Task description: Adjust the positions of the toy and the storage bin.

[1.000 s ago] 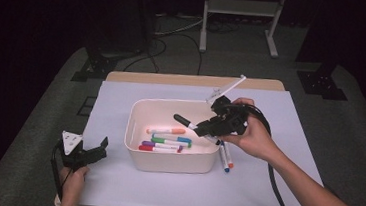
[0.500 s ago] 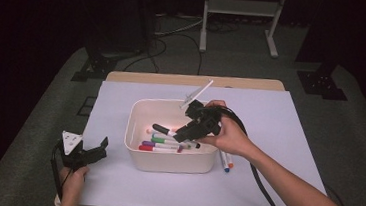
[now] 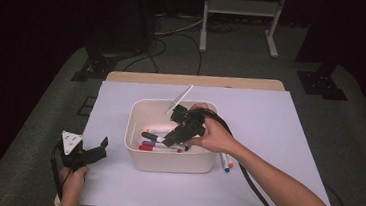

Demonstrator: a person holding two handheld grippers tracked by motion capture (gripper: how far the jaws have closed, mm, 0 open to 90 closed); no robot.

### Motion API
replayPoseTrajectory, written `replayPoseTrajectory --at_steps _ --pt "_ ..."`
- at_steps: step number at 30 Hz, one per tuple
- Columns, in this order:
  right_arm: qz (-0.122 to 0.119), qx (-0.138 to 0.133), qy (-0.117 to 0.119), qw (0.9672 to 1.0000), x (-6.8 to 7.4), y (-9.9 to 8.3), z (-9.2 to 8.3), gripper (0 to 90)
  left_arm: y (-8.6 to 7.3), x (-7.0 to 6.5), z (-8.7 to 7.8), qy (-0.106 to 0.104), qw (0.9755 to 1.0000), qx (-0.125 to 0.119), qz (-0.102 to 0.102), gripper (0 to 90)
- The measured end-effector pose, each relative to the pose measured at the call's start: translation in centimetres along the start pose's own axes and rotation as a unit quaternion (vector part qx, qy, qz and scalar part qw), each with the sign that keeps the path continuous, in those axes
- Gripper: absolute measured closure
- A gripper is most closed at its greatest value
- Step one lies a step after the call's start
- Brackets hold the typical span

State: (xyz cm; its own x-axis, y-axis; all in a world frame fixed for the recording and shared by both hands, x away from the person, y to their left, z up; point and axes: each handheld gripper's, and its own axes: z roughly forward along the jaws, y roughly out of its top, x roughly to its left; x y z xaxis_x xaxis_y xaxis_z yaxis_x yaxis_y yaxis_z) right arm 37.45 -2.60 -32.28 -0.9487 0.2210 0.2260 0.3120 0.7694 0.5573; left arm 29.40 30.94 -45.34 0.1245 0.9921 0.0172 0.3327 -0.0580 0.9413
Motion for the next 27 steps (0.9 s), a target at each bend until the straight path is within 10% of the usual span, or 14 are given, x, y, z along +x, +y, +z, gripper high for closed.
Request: replayPoseTrajectory --at_steps 27 --pt "-0.022 0.054 -0.005 0.9983 -0.1 0.3 2.6 68.2 0.0 0.1 0.0 0.000 1.0000 0.000 -0.002 0.0"
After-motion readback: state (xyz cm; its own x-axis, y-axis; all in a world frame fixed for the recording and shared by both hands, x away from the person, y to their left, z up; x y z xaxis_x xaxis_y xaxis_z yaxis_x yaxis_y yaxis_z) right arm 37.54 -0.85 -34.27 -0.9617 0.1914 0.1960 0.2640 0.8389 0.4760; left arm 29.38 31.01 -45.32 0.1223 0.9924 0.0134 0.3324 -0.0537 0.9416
